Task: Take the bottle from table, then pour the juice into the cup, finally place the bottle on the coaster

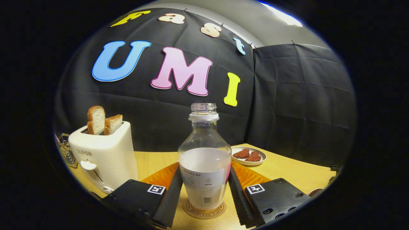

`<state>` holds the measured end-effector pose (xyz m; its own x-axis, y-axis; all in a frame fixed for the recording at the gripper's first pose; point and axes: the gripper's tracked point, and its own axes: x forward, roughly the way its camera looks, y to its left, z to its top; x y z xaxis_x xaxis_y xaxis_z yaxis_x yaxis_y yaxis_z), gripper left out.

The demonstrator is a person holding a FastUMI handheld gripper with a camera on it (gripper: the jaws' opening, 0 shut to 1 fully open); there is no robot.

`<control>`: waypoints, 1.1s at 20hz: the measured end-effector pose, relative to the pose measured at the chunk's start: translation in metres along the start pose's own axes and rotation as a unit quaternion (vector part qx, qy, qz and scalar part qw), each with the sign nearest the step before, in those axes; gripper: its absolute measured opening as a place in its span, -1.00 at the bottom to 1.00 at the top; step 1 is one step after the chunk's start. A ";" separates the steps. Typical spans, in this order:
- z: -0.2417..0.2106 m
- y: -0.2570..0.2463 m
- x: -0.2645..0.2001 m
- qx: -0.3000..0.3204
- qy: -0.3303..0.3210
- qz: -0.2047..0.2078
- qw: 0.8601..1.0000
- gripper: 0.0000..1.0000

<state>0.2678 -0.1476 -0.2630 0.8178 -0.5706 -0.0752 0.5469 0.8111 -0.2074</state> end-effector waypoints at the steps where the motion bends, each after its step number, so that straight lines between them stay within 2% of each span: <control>1: -0.005 -0.002 0.002 0.002 0.004 -0.005 1.000 0.53; 9: -0.029 0.000 0.010 0.022 0.027 -0.006 0.999 0.53; 16: -0.030 -0.002 0.001 0.023 0.022 -0.014 0.999 0.56; 18: -0.027 -0.005 -0.001 0.020 0.020 -0.019 0.999 0.64; 19: -0.030 -0.006 -0.001 0.022 0.019 -0.018 0.999 0.86; 20: -0.025 -0.006 -0.004 0.026 0.019 -0.018 0.999 0.97; 22: -0.025 -0.008 -0.007 0.036 0.022 -0.016 0.999 0.98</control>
<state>0.2534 -0.1535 -0.2850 0.7917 -0.6005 -0.1119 0.5857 0.7983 -0.1404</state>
